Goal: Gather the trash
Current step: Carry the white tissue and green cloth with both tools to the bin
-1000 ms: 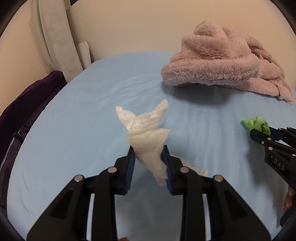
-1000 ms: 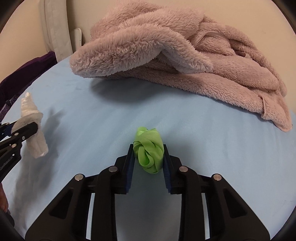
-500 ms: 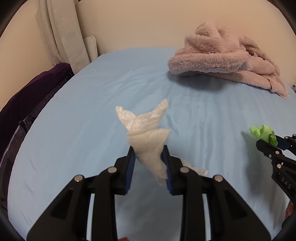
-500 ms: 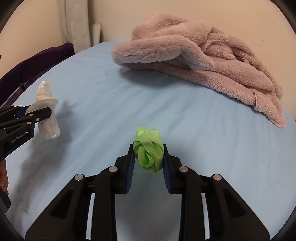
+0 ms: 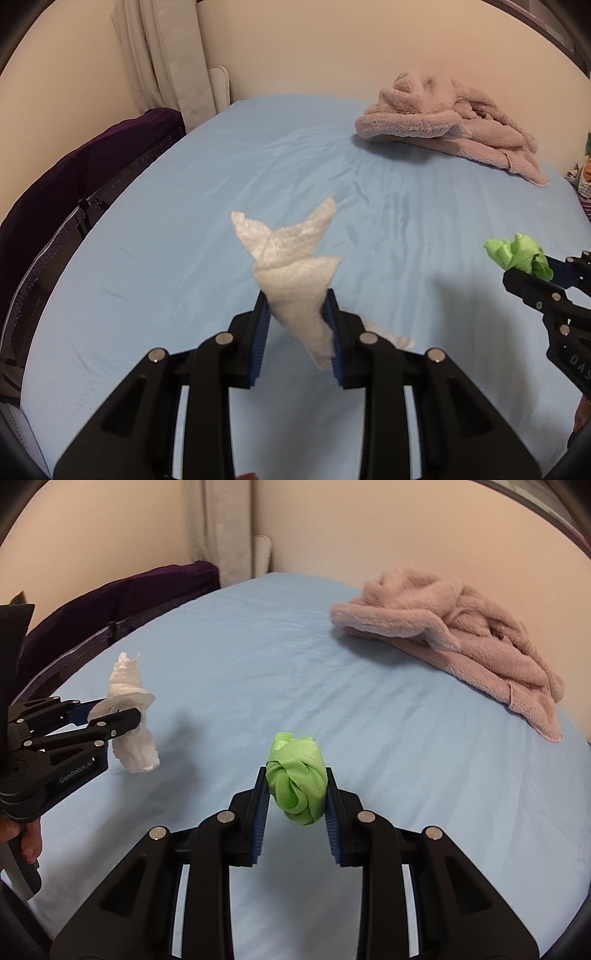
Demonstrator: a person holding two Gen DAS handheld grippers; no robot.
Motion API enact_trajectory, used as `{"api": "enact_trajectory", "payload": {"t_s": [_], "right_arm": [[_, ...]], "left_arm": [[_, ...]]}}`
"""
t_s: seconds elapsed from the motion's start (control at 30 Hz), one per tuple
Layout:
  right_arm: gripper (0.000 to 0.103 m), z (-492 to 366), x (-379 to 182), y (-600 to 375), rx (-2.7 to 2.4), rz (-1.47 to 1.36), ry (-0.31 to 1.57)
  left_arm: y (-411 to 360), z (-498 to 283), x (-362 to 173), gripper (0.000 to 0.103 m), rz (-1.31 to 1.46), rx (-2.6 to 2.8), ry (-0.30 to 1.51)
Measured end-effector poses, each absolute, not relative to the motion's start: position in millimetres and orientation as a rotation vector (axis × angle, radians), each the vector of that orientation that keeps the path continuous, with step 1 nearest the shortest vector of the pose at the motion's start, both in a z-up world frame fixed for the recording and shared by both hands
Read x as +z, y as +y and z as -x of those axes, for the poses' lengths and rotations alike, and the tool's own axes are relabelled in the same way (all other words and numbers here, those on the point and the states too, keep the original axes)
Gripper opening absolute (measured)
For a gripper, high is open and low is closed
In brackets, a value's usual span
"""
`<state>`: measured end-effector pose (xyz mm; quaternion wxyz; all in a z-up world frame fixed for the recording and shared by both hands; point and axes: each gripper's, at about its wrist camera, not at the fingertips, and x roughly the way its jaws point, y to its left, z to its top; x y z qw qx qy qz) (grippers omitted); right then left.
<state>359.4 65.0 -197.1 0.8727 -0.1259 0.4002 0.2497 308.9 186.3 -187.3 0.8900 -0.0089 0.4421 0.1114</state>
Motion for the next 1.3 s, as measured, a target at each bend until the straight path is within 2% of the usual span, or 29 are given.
{"api": "enact_trajectory", "payload": {"t_s": [0.73,1.3], "right_arm": [[0.026,-143.2,-122.3,170.3,0.784,0.366,0.741],[0.026,-5.2,-111.0,324.1,1.125,0.473,0.718]], "left_arm": [[291.0,-62.1,-121.1,0.029,0.117,0.471,0.888],[406.1,127.4,-95.5,0.029,0.238,0.794,0.890]]}}
